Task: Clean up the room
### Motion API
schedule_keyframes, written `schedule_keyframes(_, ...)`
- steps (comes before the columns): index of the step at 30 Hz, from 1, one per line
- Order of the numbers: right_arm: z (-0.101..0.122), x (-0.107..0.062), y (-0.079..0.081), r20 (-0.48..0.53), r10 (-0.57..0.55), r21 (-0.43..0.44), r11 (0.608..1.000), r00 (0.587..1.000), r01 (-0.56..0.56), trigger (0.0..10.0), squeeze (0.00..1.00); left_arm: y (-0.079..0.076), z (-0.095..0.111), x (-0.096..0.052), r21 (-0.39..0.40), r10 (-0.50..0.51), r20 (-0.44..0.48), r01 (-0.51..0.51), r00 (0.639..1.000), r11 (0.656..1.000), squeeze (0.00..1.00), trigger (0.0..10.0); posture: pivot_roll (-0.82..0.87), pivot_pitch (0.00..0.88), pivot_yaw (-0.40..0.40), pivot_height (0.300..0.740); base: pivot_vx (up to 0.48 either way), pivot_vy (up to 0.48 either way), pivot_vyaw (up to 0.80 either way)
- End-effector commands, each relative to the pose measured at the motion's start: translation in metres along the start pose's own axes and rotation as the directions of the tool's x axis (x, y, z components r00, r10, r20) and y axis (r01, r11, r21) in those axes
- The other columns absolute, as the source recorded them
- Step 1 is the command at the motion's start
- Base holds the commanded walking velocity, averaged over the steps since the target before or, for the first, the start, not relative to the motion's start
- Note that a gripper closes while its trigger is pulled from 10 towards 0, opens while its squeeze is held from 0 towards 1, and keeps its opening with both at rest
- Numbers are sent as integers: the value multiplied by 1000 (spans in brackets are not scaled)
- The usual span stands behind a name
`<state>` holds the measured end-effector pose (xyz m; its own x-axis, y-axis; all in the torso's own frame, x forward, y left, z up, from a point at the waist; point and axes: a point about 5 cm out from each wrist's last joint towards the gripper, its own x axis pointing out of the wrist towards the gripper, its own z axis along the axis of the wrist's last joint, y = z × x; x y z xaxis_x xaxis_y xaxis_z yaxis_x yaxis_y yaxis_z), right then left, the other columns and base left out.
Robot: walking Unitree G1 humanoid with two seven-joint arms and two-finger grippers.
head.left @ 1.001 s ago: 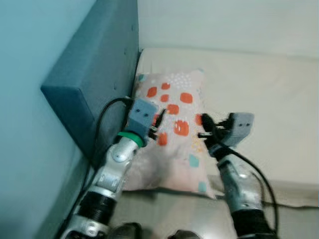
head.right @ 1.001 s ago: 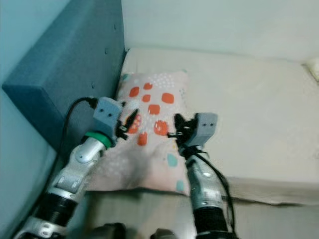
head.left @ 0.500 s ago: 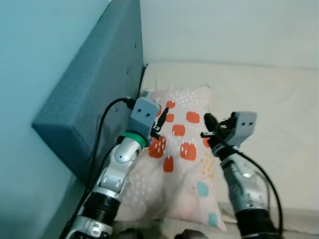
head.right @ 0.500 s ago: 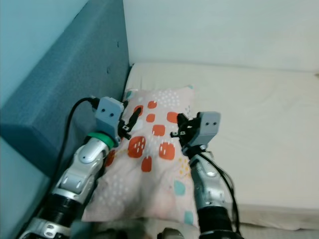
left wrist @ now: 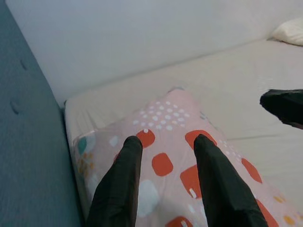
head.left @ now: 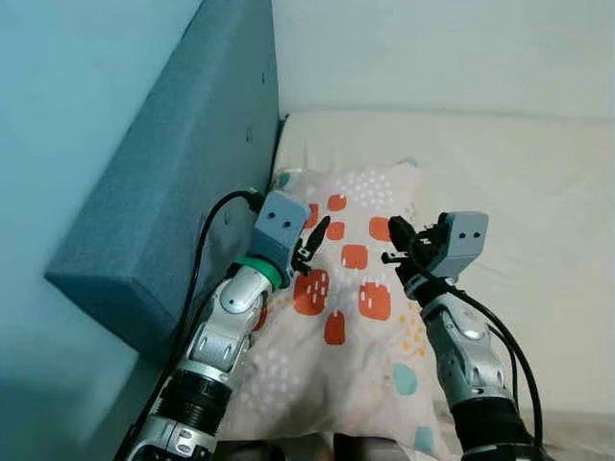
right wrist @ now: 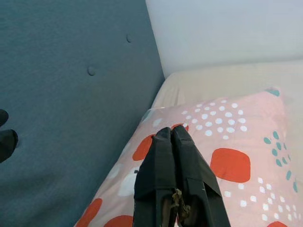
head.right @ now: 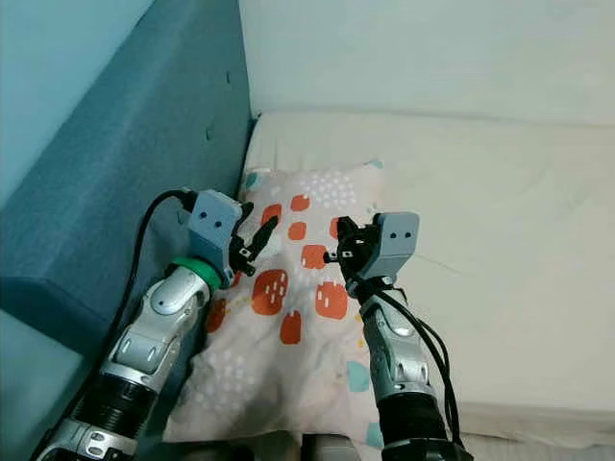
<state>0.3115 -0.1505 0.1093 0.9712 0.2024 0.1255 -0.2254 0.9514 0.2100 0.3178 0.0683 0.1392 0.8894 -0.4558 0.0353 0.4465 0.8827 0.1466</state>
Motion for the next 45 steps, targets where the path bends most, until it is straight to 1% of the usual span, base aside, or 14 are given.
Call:
schedule_keyframes(1,-6,-4,-2,-19,-18,7,1000,1000,18,10000,0,0,-6,-2,-21,-15,-36,14,999,1000,0,10000,-60,0,65,670,0,0,0)
schedule_keyframes(8,-8,-5,-2,-22,-21,10,1000,1000,21,10000,0,-2,-10,-3,-13,-40,-68,39,997,999,0,10000,-60,0,68,645,0,0,0)
schedule_keyframes(18,-9,-7,-2,-28,-25,11,1000,999,25,10000,0,1,-19,-5,13,-14,-125,16,992,1000,0,10000,-59,1,68,620,0,0,0)
schedule_keyframes(20,-10,-8,-3,-31,-27,10,1000,999,27,10000,0,2,-27,-7,-4,31,-180,-32,983,999,0,10000,-61,6,71,610,0,0,0)
schedule_keyframes(21,-10,-8,-3,-31,-27,10,1000,999,27,10000,0,2,-27,-7,-4,31,-180,-32,983,999,0,10000,-61,6,71,610,0,0,0)
schedule_keyframes(22,-10,-9,-4,-33,-28,8,1000,999,28,10000,0,2,-33,-8,-21,68,-223,-74,973,997,0,10000,-61,8,70,600,0,0,0)
schedule_keyframes(26,-11,-10,-4,-38,-31,3,1000,999,31,10000,0,2,-35,-9,-40,94,-247,-108,964,993,0,10000,-62,10,69,590,0,0,0)
schedule_keyframes(27,-11,-11,-9,-41,-43,-14,999,998,43,10000,0,2,-35,-7,-51,111,-260,-128,959,990,0,10000,-62,16,67,585,0,0,0)
schedule_keyframes(30,-10,-12,-11,-43,-53,-27,998,998,52,10000,0,2,-35,-7,-56,121,-267,-141,956,988,0,10000,-62,17,67,580,0,0,0)
schedule_keyframes(32,-9,-14,-23,-51,-104,-72,992,993,100,10000,0,2,-33,-3,-54,140,-282,-161,949,985,0,10000,-68,18,68,575,0,0,0)
schedule_keyframes(33,-9,-14,-23,-51,-104,-72,992,993,100,10000,0,2,-33,-3,-54,140,-282,-161,949,985,0,10000,-68,18,68,575,0,0,0)
schedule_keyframes(34,-8,-15,-29,-52,-133,-83,988,990,129,10000,0,2,-33,-1,-53,142,-287,-164,947,985,0,10000,-69,18,70,575,0,0,0)
schedule_keyframes(37,-7,-16,-34,-46,-160,-88,984,986,156,10000,0,1,-32,1,-52,144,-291,-166,946,985,0,10000,-73,20,76,575,0,0,0)
schedule_keyframes(45,-9,-18,-31,-42,-163,-80,984,986,159,10000,0,0,-30,2,-45,141,-295,-161,945,986,0,10000,-74,22,83,575,0,0,0)
